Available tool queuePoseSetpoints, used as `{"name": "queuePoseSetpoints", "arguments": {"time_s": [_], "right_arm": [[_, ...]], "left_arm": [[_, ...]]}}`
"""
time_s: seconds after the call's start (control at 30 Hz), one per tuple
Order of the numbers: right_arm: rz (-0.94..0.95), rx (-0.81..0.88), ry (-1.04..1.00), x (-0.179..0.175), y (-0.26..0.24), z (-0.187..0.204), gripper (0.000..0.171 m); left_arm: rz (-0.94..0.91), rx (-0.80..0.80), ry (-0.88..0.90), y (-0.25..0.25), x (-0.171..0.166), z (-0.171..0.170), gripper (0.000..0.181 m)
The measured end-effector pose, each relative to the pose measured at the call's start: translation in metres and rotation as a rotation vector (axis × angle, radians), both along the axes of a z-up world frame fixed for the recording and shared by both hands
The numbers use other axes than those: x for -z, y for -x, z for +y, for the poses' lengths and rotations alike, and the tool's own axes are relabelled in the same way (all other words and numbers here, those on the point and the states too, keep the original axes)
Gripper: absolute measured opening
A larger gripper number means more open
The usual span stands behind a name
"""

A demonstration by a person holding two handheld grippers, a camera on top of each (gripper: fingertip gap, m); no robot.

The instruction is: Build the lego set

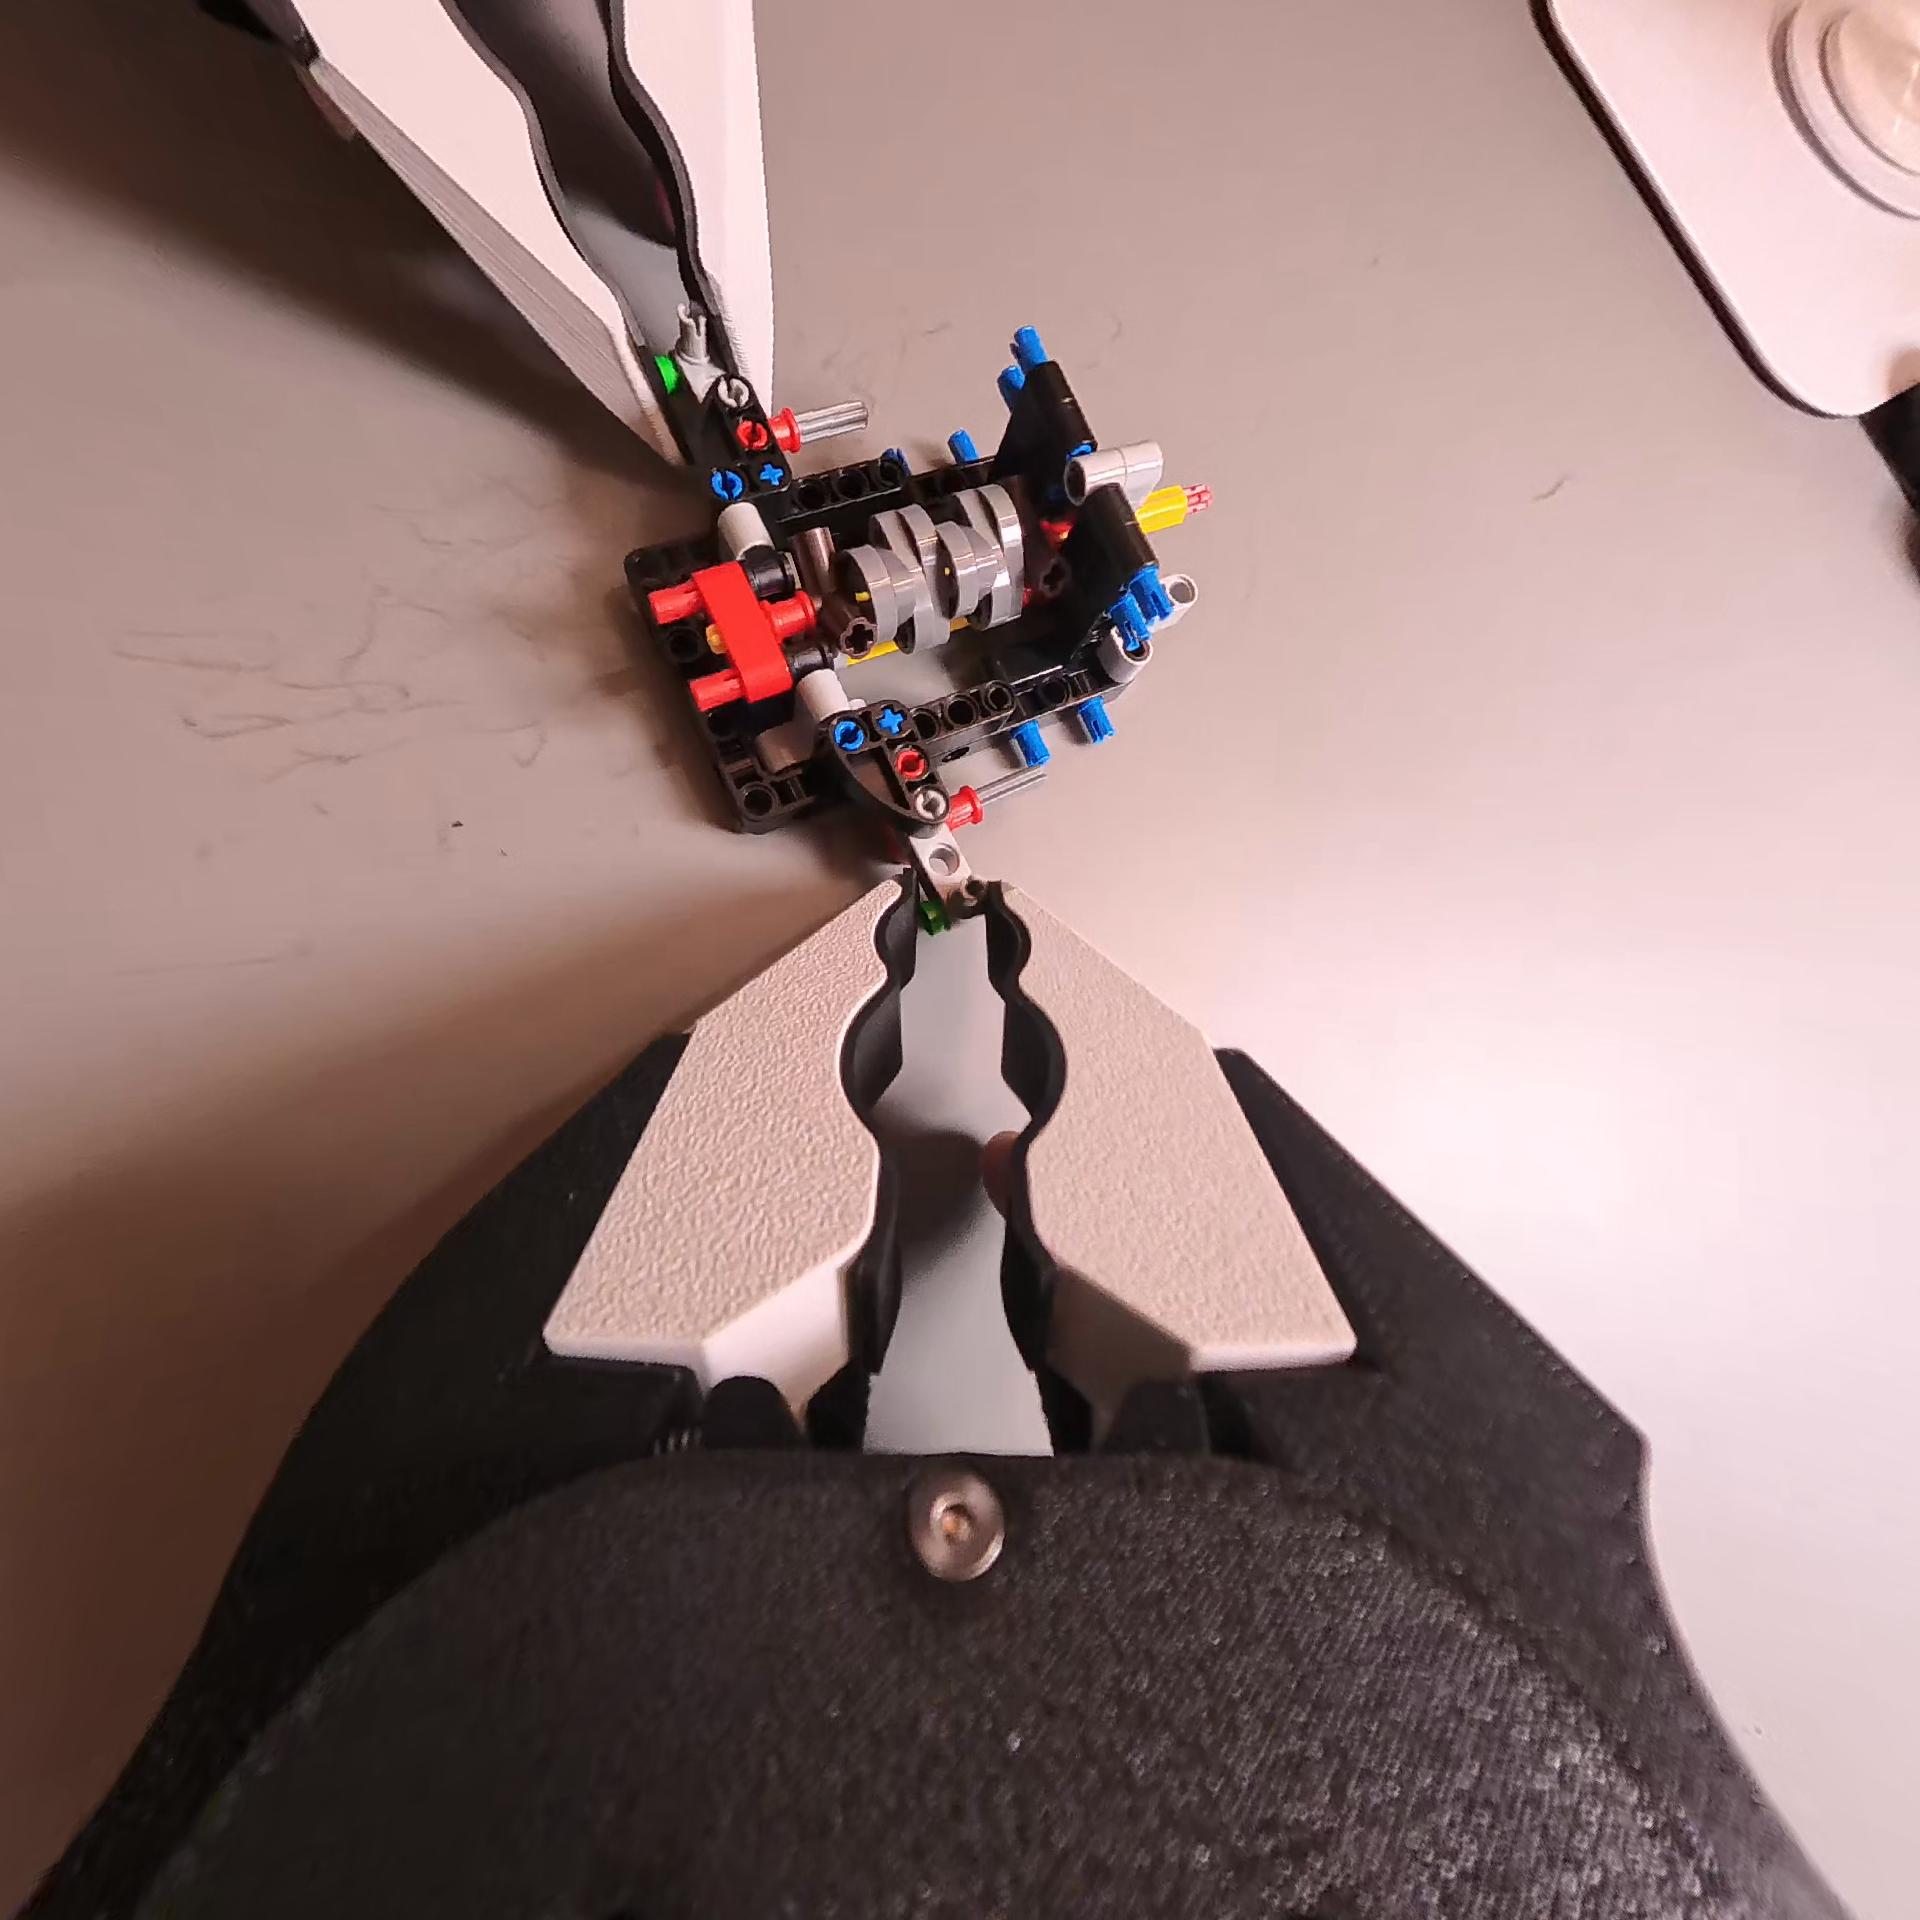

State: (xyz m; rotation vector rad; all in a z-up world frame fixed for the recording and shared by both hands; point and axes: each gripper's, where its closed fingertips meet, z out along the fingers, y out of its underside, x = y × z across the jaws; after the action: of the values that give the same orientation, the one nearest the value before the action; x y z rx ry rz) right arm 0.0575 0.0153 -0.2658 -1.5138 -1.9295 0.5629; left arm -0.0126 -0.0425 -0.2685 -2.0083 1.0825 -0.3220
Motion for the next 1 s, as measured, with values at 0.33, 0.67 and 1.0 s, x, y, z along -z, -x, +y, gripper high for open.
{"name": "queuePoseSetpoints", "arguments": {"time_s": [0.33, 0.67, 1.0], "right_arm": [[0.027, -0.023, -0.020, -0.005, -0.001, -0.001, 0.017], [0.015, -0.337, -0.017, -0.011, 0.005, -0.020, 0.047], [-0.021, -0.246, -0.012, -0.009, 0.027, -0.018, 0.012]], "left_arm": [[0.015, 0.017, -0.033, 0.006, -0.002, 0.000, 0.029], [-0.228, -0.141, -0.090, 0.058, -0.048, 0.000, 0.039], [-0.223, -0.284, -0.211, 0.065, -0.055, -0.015, 0.033]]}}
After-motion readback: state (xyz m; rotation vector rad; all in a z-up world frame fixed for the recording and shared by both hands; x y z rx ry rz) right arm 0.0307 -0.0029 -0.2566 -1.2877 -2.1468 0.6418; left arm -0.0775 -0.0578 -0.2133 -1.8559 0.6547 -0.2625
